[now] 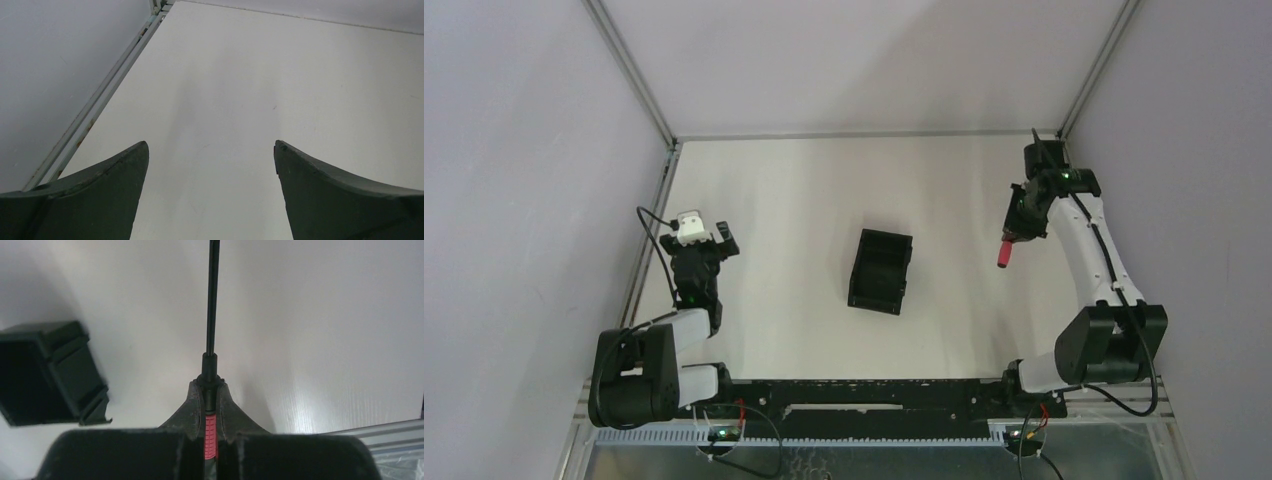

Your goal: Put the screwdriver in the bin

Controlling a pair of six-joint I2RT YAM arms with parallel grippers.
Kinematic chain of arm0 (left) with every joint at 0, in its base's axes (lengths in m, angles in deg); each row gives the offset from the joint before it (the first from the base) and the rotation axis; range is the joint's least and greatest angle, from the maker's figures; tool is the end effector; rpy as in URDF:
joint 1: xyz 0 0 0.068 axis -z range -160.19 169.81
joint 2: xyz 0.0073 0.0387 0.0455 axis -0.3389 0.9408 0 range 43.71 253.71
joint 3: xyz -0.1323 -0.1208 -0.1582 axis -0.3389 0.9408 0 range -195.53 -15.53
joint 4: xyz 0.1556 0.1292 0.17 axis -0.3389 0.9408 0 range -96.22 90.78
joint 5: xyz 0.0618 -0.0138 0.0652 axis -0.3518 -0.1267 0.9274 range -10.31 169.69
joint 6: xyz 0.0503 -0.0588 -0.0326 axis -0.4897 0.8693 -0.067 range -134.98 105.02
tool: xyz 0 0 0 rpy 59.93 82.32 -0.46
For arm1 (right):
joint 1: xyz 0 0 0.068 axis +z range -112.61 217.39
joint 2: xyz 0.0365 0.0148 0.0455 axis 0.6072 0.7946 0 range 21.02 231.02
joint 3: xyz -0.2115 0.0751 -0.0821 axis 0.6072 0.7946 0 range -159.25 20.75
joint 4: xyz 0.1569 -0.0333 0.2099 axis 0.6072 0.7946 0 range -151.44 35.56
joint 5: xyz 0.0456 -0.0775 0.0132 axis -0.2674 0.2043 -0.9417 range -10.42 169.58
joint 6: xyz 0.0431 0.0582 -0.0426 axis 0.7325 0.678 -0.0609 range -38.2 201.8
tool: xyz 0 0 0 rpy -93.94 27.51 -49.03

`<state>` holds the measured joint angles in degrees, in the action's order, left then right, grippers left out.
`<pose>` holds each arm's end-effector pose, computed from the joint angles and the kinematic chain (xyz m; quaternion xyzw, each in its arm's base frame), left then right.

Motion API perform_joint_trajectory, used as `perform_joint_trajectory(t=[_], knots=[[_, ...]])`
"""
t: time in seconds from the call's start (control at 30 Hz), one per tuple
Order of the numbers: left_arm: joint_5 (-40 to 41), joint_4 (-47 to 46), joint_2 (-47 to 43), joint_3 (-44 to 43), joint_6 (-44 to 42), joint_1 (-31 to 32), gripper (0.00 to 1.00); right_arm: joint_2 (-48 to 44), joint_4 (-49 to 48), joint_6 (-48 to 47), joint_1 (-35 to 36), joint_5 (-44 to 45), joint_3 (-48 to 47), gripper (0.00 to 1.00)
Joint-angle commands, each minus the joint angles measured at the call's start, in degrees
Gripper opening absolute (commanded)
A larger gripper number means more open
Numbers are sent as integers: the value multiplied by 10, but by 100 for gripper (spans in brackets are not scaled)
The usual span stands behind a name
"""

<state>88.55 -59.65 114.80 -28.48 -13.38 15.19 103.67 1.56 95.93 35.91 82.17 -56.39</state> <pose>0.2720 0.0334 0.1391 -0.0921 0.7295 0.0746 0.6737 0.2971 -0.0109 0.2392 0.1375 0.9725 -0.0015 0.1878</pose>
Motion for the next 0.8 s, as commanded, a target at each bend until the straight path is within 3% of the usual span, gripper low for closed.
perform_joint_trajectory(t=[0.0,0.17,0.4,0.57,0.77], knots=[[5,-15,-5,-7,3,4,100,-12,69,33,60,-13,-40,0],[5,-15,-6,-7,3,4,100,25,46,69,194,-20,-100,0],[5,-13,-6,-7,3,3,100,150,30,82,362,-43,-244,0],[5,-13,-6,-7,3,3,100,221,35,60,417,-41,-301,0],[5,-13,-5,-7,3,4,100,244,-25,28,433,-41,-216,0]])
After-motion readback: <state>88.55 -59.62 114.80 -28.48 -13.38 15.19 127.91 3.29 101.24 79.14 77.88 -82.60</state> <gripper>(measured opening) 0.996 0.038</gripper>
